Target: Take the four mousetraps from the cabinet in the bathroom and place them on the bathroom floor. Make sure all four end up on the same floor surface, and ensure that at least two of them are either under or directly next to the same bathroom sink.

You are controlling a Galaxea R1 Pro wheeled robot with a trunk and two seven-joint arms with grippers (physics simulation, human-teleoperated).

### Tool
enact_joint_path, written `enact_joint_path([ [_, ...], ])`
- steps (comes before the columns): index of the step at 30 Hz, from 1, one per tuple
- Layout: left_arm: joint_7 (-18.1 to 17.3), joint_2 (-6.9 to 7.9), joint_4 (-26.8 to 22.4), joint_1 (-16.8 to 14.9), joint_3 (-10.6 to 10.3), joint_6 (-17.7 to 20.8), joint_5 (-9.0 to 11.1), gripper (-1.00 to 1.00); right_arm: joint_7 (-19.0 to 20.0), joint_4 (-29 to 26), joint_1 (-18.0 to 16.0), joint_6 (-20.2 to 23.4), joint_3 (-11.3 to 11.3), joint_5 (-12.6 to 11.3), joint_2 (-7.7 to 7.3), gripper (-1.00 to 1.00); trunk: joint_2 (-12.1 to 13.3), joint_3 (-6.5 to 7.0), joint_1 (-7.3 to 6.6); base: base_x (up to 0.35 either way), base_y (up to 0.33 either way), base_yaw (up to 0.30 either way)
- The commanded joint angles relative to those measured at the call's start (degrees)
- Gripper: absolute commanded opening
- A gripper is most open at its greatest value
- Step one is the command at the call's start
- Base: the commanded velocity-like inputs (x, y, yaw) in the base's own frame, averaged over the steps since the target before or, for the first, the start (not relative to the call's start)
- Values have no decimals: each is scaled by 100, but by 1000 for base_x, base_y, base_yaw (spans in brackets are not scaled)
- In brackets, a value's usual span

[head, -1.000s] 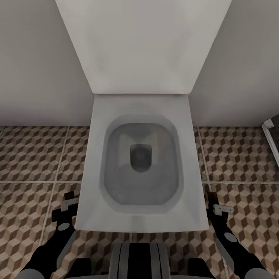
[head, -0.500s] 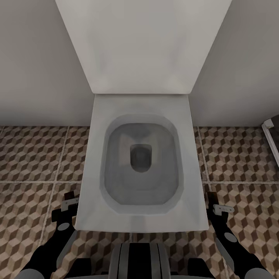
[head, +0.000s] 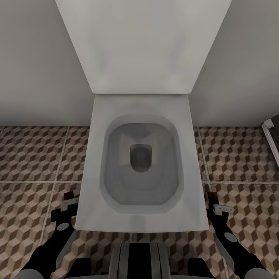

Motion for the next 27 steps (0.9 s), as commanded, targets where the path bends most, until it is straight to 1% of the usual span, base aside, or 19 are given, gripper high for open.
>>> enact_joint_path([
  [1,63,12,-7,-2,-39,13,48,-100,-17,2,-3,-26,46,-64,-8,-100,-1,-3,-1,0,0,0],
  [27,63,23,-7,-2,-30,13,48,-100,-22,2,-3,-26,46,-64,-15,-100,-1,-3,-1,0,0,0],
])
